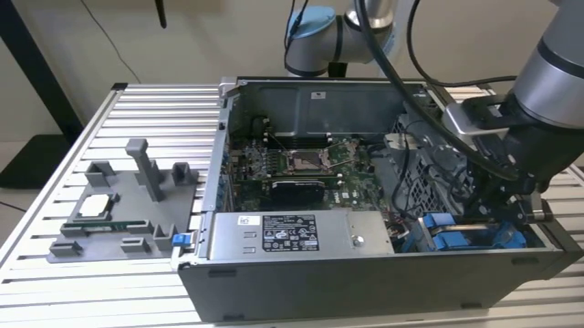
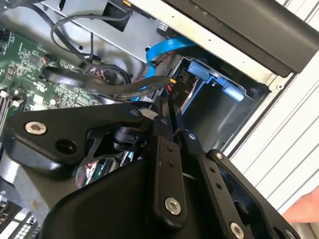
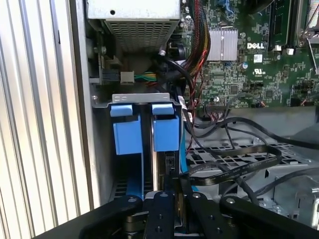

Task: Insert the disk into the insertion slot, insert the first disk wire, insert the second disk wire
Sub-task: 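Insert the second disk wire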

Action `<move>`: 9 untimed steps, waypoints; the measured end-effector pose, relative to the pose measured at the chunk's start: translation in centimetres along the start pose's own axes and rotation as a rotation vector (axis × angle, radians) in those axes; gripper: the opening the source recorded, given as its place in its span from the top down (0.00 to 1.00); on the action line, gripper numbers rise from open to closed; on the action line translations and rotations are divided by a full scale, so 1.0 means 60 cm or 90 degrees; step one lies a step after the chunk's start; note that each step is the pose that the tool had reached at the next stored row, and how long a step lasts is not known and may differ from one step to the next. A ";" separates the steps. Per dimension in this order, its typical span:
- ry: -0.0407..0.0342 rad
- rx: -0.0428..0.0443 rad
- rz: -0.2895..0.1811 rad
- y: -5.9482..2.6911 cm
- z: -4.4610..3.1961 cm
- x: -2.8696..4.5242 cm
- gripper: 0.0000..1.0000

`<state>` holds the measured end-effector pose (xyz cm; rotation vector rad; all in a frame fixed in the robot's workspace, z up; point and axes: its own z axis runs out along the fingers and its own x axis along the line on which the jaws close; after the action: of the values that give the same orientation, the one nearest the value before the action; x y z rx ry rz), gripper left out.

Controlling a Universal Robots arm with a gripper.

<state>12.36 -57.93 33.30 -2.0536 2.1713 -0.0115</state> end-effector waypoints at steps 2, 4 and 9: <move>-0.0018 0.0000 0.000 0.001 0.008 0.000 0.00; -0.0015 0.0000 0.000 0.001 0.010 0.001 0.00; -0.0029 -0.0023 0.002 -0.001 -0.010 -0.001 0.00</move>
<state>12.35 -57.93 33.88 -2.0498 2.1737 -0.0026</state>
